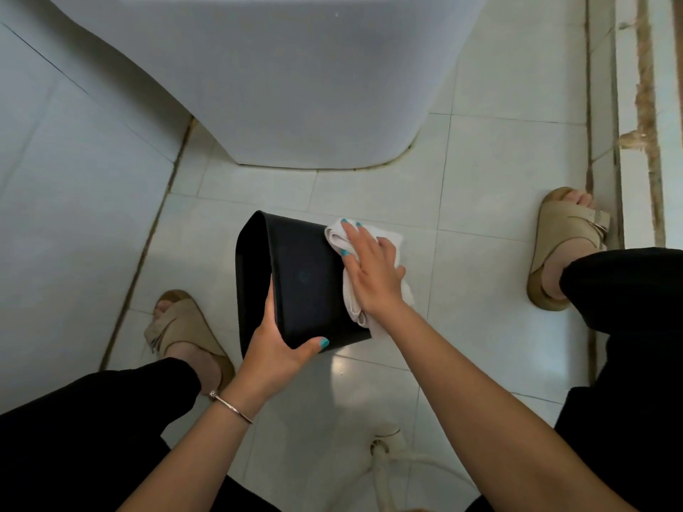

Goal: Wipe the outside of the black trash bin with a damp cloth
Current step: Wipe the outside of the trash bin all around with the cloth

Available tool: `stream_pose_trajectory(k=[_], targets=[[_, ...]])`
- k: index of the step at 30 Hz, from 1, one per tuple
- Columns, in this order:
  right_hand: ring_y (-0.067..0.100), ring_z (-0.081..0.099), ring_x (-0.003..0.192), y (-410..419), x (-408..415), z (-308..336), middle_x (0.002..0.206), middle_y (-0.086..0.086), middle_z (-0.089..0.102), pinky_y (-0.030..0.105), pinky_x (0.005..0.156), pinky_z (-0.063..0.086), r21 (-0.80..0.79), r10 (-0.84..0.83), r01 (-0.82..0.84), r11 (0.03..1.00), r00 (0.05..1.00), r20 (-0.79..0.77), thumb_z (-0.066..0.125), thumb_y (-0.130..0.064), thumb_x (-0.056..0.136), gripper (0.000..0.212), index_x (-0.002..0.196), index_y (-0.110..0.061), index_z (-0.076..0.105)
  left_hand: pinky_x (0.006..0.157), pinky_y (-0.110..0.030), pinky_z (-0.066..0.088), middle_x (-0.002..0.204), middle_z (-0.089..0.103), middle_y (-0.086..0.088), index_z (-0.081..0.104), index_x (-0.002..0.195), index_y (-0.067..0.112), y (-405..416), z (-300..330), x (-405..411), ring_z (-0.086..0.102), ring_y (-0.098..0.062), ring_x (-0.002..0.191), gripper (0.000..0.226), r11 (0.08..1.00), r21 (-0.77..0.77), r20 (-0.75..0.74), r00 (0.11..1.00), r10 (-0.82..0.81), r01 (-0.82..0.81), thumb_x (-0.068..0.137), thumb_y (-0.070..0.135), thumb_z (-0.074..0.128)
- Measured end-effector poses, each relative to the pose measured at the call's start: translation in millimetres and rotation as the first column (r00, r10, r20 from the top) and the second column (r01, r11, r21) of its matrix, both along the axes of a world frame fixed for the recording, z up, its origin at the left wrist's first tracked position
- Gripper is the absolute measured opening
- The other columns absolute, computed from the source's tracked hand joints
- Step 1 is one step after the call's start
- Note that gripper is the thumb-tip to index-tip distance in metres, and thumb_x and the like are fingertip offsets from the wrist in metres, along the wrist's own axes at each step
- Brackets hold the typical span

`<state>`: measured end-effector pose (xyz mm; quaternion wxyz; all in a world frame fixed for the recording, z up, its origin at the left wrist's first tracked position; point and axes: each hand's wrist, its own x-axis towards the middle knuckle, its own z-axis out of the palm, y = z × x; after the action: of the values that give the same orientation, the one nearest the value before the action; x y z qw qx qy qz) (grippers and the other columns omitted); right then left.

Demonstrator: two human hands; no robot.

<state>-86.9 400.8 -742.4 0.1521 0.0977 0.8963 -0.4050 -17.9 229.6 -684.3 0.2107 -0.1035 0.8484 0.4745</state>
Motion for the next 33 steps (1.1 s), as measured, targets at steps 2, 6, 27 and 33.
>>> stream_pose_trajectory(k=[2, 6, 27, 33], targets=[[0.022, 0.014, 0.141, -10.7, 0.0, 13.0, 0.158, -0.016, 0.016, 0.058, 0.103, 0.022, 0.036, 0.087, -0.085, 0.996, 0.994, -0.058, 0.028, -0.038, 0.101, 0.048, 0.146, -0.051, 0.016, 0.08, 0.007, 0.032, 0.132, 0.039, 0.021, 0.003, 0.151, 0.032, 4.4, -0.3, 1.2, 0.041, 0.027, 0.106, 0.115, 1.0, 0.017, -0.02, 1.0, -0.009, 0.009, 0.071, 0.007, 0.082], [0.022, 0.011, 0.141, -41.0, 5.9, 48.8, 0.159, -0.017, 0.012, 0.056, 0.102, 0.02, 0.022, 0.212, -0.211, 0.977, 0.966, -0.15, 0.029, -0.038, 0.102, 0.05, 0.147, -0.051, 0.014, 0.084, 0.003, 0.034, 0.125, 0.035, 0.042, 0.012, 0.15, 0.029, 8.1, -3.6, -6.7, 0.04, 0.027, 0.111, 0.109, 0.995, 0.035, -0.085, 0.992, -0.09, 0.093, 0.07, 0.007, 0.083], [0.007, 0.005, 0.147, 9.4, 0.6, -9.0, 0.157, -0.026, 0.012, 0.057, 0.111, 0.023, -0.034, -0.003, 0.001, 0.999, 0.999, -0.04, 0.037, -0.025, 0.1, 0.057, 0.143, -0.057, 0.019, 0.097, 0.0, 0.029, 0.144, 0.033, 0.018, -0.013, 0.137, 0.052, 9.9, -0.9, -9.3, 0.035, 0.014, 0.126, 0.115, 0.988, 0.057, -0.029, 0.989, -0.144, 0.146, 0.077, 0.005, 0.073], [0.008, 0.006, 0.147, 18.5, -6.2, -27.3, 0.157, -0.025, 0.014, 0.057, 0.11, 0.022, 0.011, -0.042, 0.042, 0.999, 0.999, -0.003, 0.036, -0.024, 0.1, 0.056, 0.144, -0.056, 0.02, 0.093, 0.005, 0.028, 0.142, 0.035, 0.016, -0.011, 0.13, 0.058, -1.4, -0.2, -8.7, 0.035, 0.009, 0.126, 0.112, 0.993, 0.058, 0.016, 0.995, -0.102, 0.101, 0.079, 0.002, 0.072]])
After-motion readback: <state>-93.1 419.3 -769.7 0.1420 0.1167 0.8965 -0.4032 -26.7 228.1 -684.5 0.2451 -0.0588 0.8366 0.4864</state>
